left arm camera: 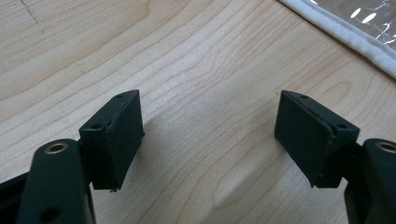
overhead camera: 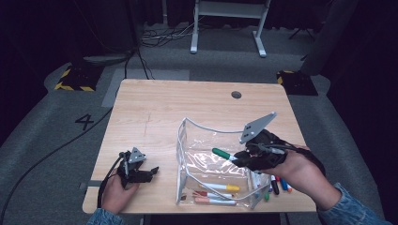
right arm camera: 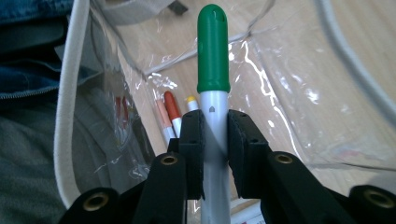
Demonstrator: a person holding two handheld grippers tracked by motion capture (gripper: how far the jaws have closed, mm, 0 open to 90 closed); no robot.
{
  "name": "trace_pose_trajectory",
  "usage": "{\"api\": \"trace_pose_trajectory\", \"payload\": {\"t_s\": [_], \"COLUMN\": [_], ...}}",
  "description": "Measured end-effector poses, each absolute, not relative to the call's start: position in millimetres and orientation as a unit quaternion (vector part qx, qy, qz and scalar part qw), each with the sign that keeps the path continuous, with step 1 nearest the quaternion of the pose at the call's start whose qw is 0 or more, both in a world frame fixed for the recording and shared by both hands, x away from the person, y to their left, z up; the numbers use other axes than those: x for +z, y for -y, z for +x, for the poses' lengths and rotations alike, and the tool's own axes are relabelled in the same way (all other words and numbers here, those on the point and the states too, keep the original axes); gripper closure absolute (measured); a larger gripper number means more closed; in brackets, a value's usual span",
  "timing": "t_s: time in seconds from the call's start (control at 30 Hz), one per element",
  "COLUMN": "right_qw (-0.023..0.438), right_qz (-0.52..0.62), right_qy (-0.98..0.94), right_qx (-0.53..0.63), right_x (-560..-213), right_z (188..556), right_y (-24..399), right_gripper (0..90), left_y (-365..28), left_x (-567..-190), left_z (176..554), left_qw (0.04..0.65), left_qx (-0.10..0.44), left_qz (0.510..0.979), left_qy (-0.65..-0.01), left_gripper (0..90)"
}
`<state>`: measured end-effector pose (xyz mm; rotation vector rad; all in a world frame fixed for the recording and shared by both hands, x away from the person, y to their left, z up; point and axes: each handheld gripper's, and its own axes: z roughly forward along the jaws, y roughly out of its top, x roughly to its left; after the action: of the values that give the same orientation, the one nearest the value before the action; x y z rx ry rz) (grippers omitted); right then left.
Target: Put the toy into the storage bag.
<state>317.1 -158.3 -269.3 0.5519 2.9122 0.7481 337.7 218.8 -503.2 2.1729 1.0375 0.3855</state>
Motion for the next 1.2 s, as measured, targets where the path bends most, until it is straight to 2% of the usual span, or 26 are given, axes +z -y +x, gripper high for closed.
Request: {"api": "trace_pose_trajectory", "payload": {"t_s": [0.23,0.77,1.2], "right_qw": [0.012,-0.023,-0.064], "right_qz": [0.160,0.101,0.101], "right_qy": [-0.967,-0.990,-0.992], "right_qx": [0.196,0.099,0.047], "right_x": [-293,-344,-376], "right_z": [323,332,341], "right_y": [132,88,71], "right_gripper": [76.4,76.4,76.3], "left_y": [-219,-218,-218], "left_x": [-503,-503,-503], "left_z": [338,338,339], "left_qw": [0.344,0.344,0.343], "left_qx": [0.148,0.149,0.148], "left_qz": [0.837,0.838,0.838], "left_qy": [-0.399,-0.398,-0.397], "left_gripper": [23.9,23.7,23.4]}}
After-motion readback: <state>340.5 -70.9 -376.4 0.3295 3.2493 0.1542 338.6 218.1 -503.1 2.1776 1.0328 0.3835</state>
